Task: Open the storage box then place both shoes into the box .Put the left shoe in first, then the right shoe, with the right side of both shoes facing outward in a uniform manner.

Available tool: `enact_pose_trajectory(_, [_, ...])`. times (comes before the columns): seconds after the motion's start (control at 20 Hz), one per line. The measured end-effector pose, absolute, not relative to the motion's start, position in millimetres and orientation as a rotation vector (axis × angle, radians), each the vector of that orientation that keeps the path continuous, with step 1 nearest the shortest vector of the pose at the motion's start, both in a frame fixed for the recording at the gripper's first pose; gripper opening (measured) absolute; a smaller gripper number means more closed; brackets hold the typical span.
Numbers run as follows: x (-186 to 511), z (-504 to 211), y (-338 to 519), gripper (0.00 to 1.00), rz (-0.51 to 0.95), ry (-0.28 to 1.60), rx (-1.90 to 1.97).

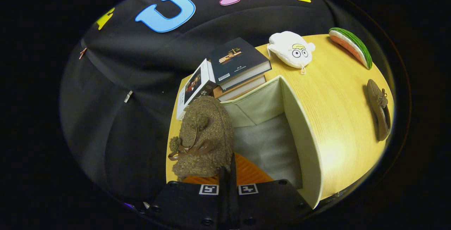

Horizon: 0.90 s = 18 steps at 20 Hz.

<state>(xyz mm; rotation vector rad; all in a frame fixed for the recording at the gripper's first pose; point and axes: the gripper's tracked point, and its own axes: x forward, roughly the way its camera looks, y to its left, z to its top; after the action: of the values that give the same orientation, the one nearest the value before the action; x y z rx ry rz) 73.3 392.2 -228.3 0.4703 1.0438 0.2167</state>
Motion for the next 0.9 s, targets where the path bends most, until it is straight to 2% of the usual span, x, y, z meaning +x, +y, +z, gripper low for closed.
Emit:
enact_pose_trajectory(0.45, [64.2, -260.6, 403.3, 0.06, 0.21, 1.145, 0.468])
enact_pose_trajectory(0.55, [62.6, -261.3, 413.9, 0.11, 0.24, 1.163, 0.509])
enact_pose_trajectory(0.8, [64.8, -217.8, 425.8, 0.99, 0.328, 1.119, 0.639])
enact_pose_trajectory(0.9, [62.2, -199.5, 416.7, 0.98, 0.346, 1.097, 0.641])
